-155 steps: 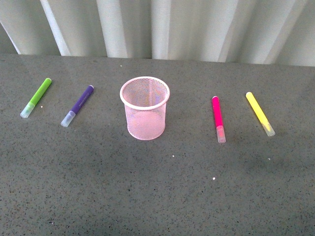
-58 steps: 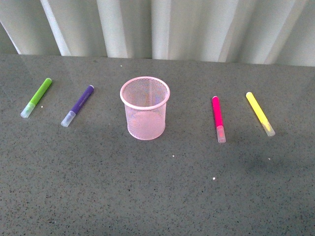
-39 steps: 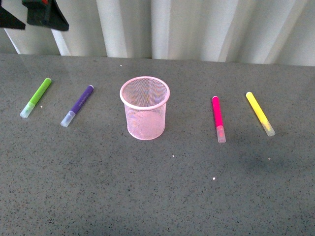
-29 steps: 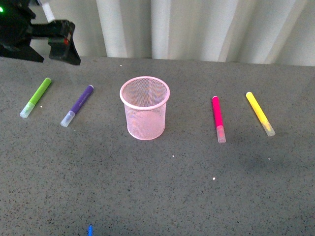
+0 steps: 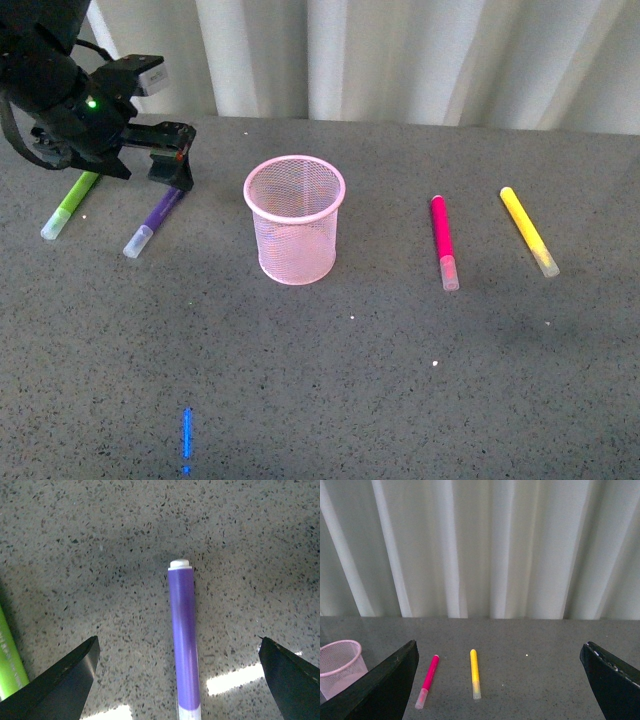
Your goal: Insert purple and pink pens into pink cup
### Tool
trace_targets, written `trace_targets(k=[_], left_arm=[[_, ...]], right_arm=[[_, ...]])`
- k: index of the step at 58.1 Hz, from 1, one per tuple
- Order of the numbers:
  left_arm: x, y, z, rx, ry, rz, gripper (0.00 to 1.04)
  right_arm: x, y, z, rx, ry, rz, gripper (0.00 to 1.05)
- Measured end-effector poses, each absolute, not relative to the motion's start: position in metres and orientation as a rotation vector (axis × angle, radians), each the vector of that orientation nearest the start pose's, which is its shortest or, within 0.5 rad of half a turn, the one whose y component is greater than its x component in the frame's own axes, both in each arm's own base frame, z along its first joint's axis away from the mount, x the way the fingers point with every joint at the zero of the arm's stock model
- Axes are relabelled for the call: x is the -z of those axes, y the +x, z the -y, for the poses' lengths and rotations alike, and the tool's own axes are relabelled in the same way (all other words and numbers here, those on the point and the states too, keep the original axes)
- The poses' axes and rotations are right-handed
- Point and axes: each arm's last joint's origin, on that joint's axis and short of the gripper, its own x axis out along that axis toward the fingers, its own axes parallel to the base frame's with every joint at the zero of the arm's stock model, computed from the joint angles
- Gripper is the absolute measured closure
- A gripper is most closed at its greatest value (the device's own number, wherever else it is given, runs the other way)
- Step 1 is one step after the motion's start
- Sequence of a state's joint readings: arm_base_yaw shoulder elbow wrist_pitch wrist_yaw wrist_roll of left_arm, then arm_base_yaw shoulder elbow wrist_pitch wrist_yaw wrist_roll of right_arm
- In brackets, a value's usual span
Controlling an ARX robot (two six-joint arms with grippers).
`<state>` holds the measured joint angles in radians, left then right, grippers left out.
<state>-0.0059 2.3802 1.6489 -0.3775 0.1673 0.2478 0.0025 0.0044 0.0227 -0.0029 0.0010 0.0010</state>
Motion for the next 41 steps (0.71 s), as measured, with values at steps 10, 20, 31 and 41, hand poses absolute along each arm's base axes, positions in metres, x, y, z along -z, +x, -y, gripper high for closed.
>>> trace_targets(k=[10, 20, 31, 41], left_arm=[[-0.072, 0.489, 0.015, 0.292, 0.150, -1.079, 0.07], [-0.064, 0.495, 0.021, 0.292, 0.180, -1.067, 0.07], [-0.057, 0.495, 0.026, 0.297, 0.221, -1.073, 0.07], [-0.054, 0.494, 0.030, 0.301, 0.262, -1.063, 0.07]], right_arm=[[-0.171, 0.097, 0.000, -0.002, 0.001, 0.015, 0.07], [-0.171, 0.097, 0.000, -0.002, 0.001, 0.015, 0.07], [-0.171, 0.097, 0.000, -0.002, 0.001, 0.015, 0.07], [-0.171, 0.097, 0.000, -0.002, 0.001, 0.015, 0.07]])
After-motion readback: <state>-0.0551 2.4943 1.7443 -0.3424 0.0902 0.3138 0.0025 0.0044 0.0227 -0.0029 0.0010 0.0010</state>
